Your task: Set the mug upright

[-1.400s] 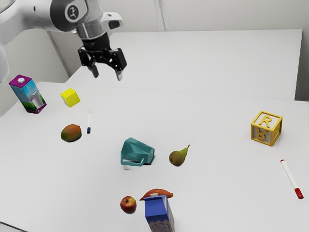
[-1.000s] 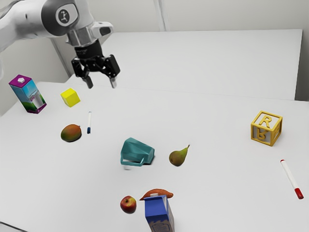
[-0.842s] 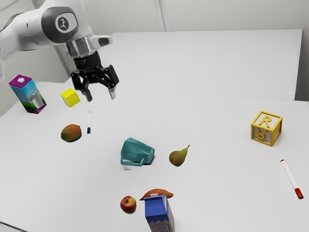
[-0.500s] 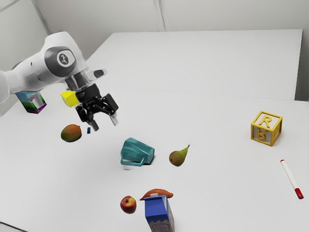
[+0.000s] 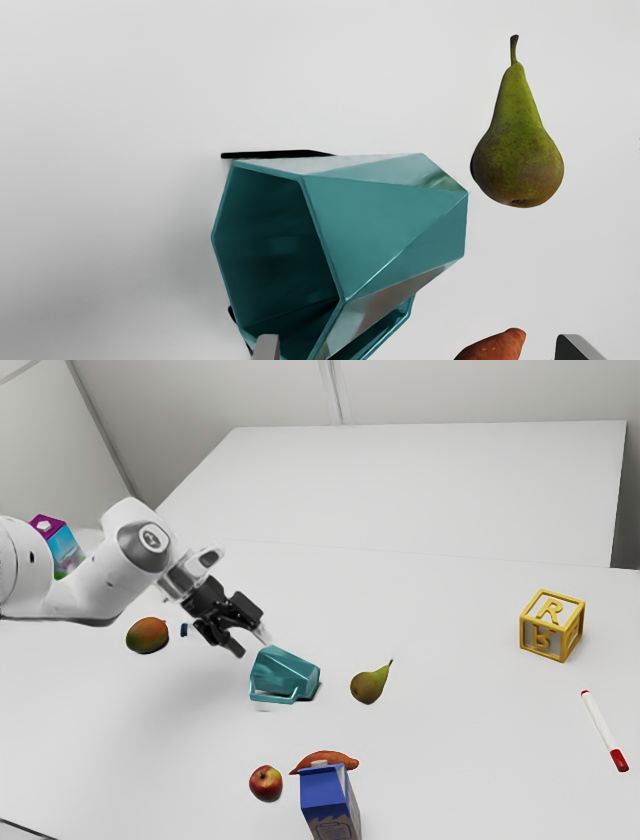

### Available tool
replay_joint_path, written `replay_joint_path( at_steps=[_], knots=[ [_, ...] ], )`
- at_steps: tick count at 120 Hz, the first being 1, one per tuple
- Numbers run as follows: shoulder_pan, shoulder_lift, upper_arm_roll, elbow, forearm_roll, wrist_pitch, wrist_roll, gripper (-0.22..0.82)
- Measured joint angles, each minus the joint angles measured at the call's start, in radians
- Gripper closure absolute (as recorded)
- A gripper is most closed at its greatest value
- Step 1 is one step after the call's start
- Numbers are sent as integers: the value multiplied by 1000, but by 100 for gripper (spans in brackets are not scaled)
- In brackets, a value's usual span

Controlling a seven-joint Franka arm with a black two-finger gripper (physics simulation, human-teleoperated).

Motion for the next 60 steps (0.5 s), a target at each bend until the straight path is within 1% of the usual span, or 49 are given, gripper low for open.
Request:
replay_joint_path(
  at_steps=[24,44,60],
  knots=[
    [11,38,0,-23,-67,48,149,0],
    [35,43,-1,-16,-87,64,246,0],
    [48,76,-1,-10,-110,68,309,0]
  ],
)
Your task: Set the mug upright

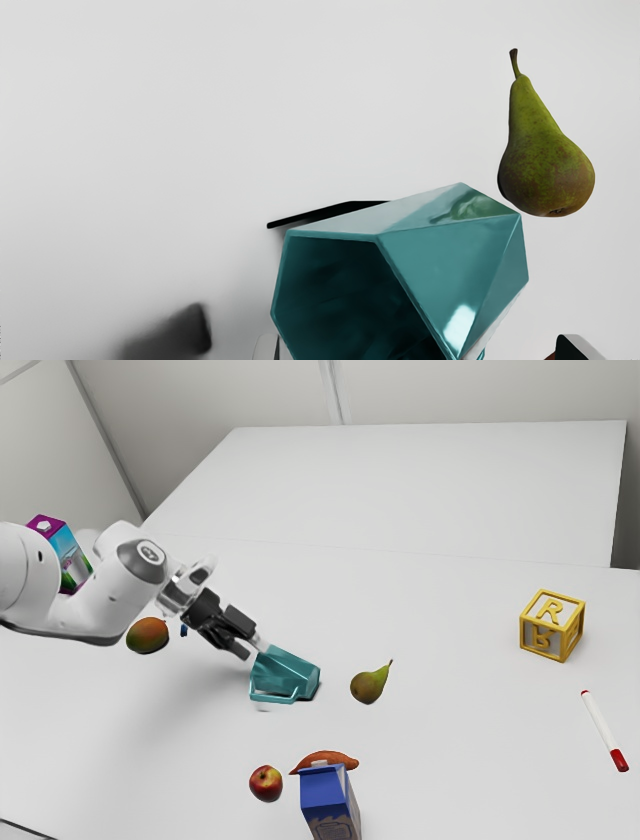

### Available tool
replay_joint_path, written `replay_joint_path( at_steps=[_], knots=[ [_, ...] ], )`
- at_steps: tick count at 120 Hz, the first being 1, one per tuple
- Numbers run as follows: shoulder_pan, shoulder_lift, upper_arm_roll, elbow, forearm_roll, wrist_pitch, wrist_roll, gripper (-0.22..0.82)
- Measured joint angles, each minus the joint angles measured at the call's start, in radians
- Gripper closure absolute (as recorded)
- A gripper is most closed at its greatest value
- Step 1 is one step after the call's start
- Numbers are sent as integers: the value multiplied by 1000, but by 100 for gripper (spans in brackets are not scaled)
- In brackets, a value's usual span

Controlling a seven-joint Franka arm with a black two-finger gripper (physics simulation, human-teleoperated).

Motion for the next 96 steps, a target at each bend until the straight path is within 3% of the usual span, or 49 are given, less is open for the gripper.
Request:
replay_joint_path(
  at_steps=[31,42,56,78,96],
  knots=[
    [-9,33,-7,5,-85,-20,89,0],
    [-7,41,-7,1,-114,-59,111,6],
    [-8,53,-6,-4,-132,-119,130,19],
    [-6,54,-6,0,-138,-173,152,54],
    [-13,48,-7,3,-139,-186,167,68]
  ],
)
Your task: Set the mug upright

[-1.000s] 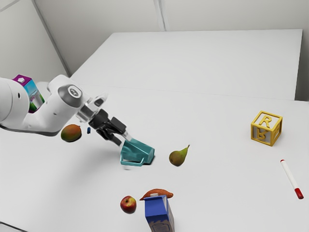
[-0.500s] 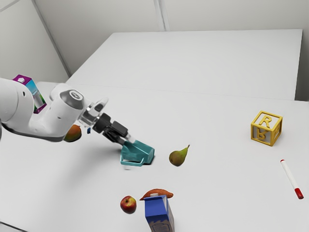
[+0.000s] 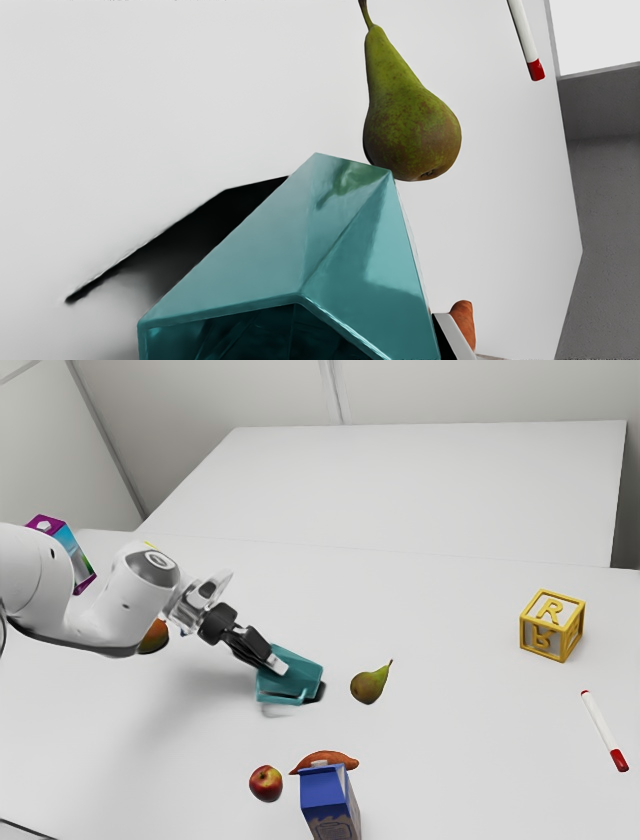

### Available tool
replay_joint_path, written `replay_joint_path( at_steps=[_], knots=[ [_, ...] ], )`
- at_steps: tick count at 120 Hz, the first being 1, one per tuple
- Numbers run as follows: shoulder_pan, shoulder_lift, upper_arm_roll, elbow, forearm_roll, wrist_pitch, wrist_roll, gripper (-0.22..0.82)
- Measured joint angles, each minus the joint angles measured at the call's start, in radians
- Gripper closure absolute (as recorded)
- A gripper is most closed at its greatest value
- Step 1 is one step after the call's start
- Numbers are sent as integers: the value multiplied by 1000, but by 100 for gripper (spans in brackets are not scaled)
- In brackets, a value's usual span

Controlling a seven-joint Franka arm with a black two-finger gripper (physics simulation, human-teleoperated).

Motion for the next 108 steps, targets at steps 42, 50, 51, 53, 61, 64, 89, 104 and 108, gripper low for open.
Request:
replay_joint_path(
  at_steps=[42,50,51,53,61,64,89,104,108],
  knots=[
    [1,-113,-79,-1,115,56,-10,77],
    [-2,-144,-107,0,190,77,-32,77],
    [-3,-146,-110,0,199,81,-35,77],
    [-2,-150,-118,0,218,88,-41,77],
    [-4,-162,-145,0,298,118,-71,78],
    [-6,-165,-153,0,331,130,-84,78],
    [-3,-185,-229,-2,595,222,-217,79],
    [-12,-185,-257,-9,723,248,-305,79],
    [-14,-183,-261,-11,744,253,-327,79]
  ],
)
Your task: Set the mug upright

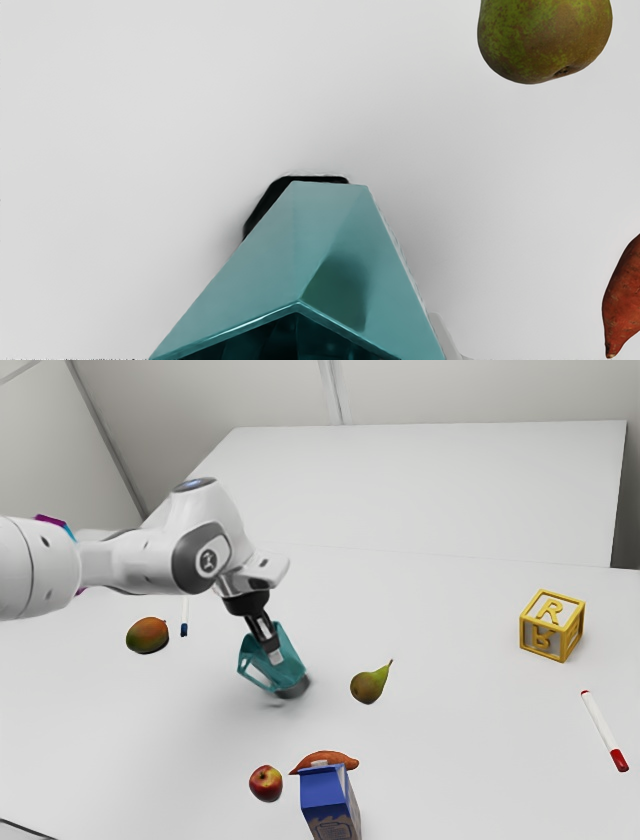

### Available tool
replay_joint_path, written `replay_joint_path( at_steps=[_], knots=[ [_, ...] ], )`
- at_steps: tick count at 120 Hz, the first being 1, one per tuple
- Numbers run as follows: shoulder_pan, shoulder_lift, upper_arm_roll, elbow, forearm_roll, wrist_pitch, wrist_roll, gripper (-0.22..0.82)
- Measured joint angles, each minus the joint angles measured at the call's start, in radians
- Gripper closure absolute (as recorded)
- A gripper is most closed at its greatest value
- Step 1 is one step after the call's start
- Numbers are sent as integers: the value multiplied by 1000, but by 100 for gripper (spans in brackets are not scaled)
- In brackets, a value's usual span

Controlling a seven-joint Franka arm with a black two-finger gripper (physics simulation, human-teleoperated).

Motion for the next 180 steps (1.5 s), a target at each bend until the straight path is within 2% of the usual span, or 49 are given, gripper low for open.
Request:
replay_joint_path(
  at_steps=[56,63,89,119,144,167,175,180],
  knots=[
    [11,15,-42,-34,175,31,-246,77],
    [11,15,-42,-35,175,32,-265,70],
    [18,-1,-59,-29,176,33,-320,36],
    [18,-75,-76,2,174,15,-362,16],
    [6,-98,-79,90,158,-50,-399,6],
    [10,-87,-80,335,154,-215,-480,3],
    [-21,-80,-52,405,153,-280,-504,2],
    [-78,-66,1,454,153,-324,-517,2]
  ],
)
